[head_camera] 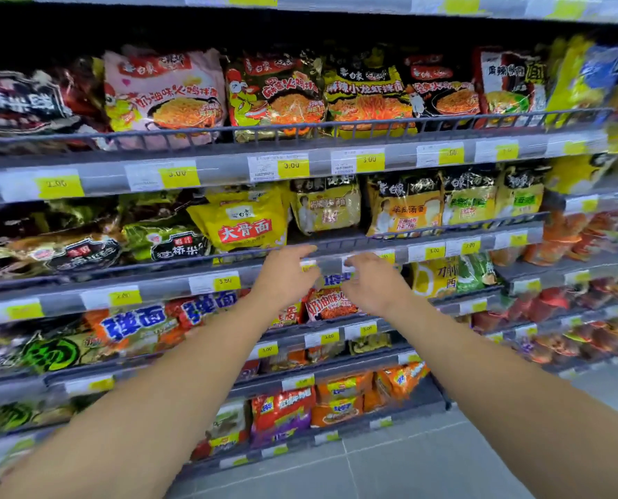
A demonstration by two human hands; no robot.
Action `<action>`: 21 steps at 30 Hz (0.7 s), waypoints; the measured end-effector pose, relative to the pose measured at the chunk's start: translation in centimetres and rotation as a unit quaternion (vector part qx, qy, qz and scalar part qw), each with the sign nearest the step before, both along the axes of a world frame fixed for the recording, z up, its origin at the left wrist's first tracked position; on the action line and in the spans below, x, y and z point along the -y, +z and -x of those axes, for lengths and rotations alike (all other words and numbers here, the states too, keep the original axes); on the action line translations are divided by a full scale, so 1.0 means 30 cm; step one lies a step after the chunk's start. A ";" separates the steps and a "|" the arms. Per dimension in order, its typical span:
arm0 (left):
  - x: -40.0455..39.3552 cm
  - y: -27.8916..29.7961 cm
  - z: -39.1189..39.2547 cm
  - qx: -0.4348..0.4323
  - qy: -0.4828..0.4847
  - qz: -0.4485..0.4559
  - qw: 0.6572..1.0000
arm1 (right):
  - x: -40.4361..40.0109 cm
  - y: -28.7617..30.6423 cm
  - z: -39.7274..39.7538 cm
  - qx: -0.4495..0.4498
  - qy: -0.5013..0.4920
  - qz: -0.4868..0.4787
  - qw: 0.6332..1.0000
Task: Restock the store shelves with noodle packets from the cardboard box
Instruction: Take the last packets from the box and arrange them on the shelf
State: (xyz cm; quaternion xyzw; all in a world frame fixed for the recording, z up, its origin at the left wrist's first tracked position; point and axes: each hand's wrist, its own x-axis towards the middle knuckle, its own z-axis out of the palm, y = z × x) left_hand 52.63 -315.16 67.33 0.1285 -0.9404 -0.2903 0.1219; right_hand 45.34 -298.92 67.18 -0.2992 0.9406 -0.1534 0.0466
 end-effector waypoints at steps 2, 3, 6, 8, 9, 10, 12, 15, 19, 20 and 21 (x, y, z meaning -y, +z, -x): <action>-0.030 -0.024 -0.126 0.002 0.021 -0.006 1.000 | -0.026 -0.025 -0.103 -0.007 0.016 -0.010 1.000; -0.043 -0.039 -0.179 0.004 0.028 -0.010 1.000 | -0.037 -0.042 -0.144 -0.011 0.025 -0.020 0.999; -0.090 -0.112 -0.401 0.040 0.046 -0.012 0.998 | -0.077 -0.106 -0.326 0.003 0.061 -0.033 0.998; -0.107 -0.161 -0.550 0.068 0.062 -0.033 0.995 | -0.094 -0.146 -0.445 0.029 0.077 -0.017 0.996; -0.114 -0.184 -0.630 0.082 0.074 -0.043 0.993 | -0.098 -0.170 -0.504 0.042 0.082 -0.013 0.996; -0.118 -0.199 -0.679 0.096 0.083 -0.050 0.991 | -0.103 -0.181 -0.540 0.049 0.088 -0.017 0.995; -0.127 -0.234 -0.834 0.122 0.096 -0.044 0.987 | -0.103 -0.216 -0.658 0.071 0.116 -0.026 0.990; -0.119 -0.298 -1.053 0.156 0.118 -0.054 0.979 | -0.086 -0.258 -0.835 0.098 0.146 -0.032 0.984; -0.082 -0.407 -1.327 0.184 0.152 -0.075 0.968 | -0.032 -0.341 -1.060 0.111 0.173 -0.052 0.977; -0.069 -0.434 -1.394 0.189 0.157 -0.090 0.965 | -0.016 -0.364 -1.116 0.116 0.181 -0.060 0.975; -0.053 -0.454 -1.462 0.198 0.161 -0.107 0.961 | 0.007 -0.386 -1.175 0.119 0.185 -0.067 0.973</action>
